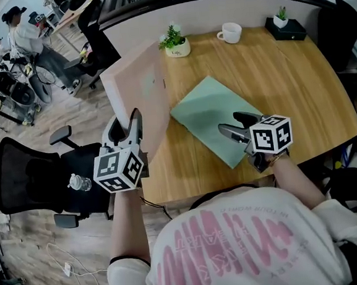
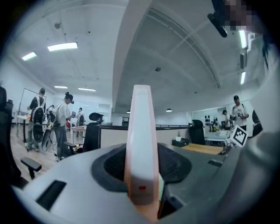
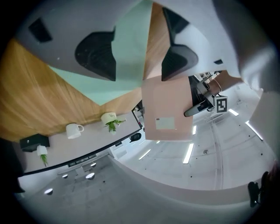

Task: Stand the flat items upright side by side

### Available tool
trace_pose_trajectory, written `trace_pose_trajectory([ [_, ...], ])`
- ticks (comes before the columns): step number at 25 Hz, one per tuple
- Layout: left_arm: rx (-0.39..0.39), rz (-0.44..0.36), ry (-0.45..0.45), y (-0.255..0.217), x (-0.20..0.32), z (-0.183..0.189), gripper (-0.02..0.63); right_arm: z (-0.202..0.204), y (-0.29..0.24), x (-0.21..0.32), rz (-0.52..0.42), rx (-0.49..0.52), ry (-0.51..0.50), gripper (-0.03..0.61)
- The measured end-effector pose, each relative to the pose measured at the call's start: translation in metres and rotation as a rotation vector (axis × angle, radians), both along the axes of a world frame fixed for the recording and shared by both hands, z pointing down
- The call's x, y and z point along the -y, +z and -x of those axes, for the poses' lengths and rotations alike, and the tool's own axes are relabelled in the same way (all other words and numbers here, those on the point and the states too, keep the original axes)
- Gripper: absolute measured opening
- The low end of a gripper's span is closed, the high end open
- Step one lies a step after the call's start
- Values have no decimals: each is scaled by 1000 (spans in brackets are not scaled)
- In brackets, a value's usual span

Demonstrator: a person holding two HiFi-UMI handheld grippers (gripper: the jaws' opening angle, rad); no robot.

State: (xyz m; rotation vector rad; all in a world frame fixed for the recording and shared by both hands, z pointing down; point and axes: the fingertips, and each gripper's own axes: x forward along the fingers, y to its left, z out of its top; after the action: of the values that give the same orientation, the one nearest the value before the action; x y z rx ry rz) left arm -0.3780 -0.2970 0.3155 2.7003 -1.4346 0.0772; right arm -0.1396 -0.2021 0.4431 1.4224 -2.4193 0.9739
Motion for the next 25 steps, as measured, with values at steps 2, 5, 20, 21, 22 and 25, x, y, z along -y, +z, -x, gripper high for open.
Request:
trace_pose_trajectory([
  [2, -18, -3, -3, -5, -13, 11, 170, 14, 1, -4, 1, 18, -17, 319],
  [5, -46, 11, 26, -13, -33, 26, 170, 40, -1, -8, -7, 33, -59, 319],
  [20, -286, 33, 512, -67, -127, -29, 172, 50, -63, -29, -157, 153, -238, 319],
  [21, -285, 33, 547, -67, -133, -38, 172, 42, -67, -30, -172, 158, -234, 319],
  [22, -285, 35, 589, -67, -139, -46, 172, 34, -70, -32, -185, 164, -233, 320],
  [25, -296, 38, 714, -66, -157, -75, 172, 11, -79, -47, -226, 160, -268, 389],
])
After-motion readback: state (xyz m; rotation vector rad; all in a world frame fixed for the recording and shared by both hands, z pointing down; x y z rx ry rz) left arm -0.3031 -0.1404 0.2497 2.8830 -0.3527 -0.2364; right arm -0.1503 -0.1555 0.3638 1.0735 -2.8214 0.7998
